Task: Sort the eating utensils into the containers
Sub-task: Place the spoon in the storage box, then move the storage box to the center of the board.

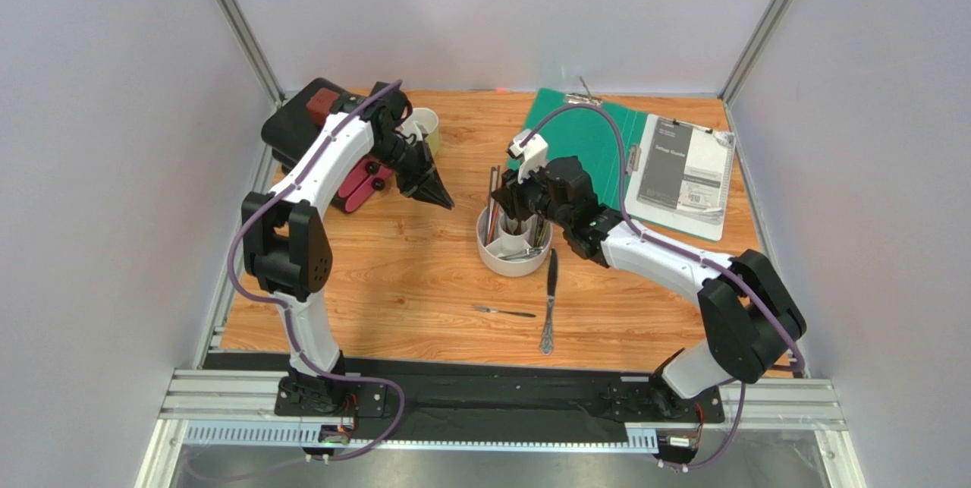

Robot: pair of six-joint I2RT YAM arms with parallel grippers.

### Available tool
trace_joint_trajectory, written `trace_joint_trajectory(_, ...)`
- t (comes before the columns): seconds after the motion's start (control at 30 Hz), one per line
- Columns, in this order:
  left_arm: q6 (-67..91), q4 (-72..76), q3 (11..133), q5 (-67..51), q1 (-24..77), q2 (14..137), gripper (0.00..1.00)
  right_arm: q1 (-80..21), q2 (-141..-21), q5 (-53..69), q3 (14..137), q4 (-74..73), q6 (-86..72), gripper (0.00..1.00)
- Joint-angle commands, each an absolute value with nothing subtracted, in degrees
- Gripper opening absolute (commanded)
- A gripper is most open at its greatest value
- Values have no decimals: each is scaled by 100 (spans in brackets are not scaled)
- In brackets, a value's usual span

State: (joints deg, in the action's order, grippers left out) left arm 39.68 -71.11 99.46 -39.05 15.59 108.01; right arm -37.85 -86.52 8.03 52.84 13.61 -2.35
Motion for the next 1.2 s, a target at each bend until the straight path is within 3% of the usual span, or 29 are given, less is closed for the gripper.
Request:
trace_joint_trajectory(0.0,3850,-7058,10405,-3780,1766,11012,14,-3823,-8201,826,5396,1109,-290,30)
trace_joint_trajectory(0.33,3393,-7216,10995,-3182,2443,12190,15,-3806,-6672,194,6011,-430,-220,42)
trace_joint_trajectory(0.63,3287,-7066,10854,-2382,2619,12366,18,-3674,-5652,-650,6082,-1221,-18,43)
trace_joint_trajectory(1.17,3076,-7137,10784,-1293,2856,12472,18,-3630,-5247,-967,5845,-1538,-167,44)
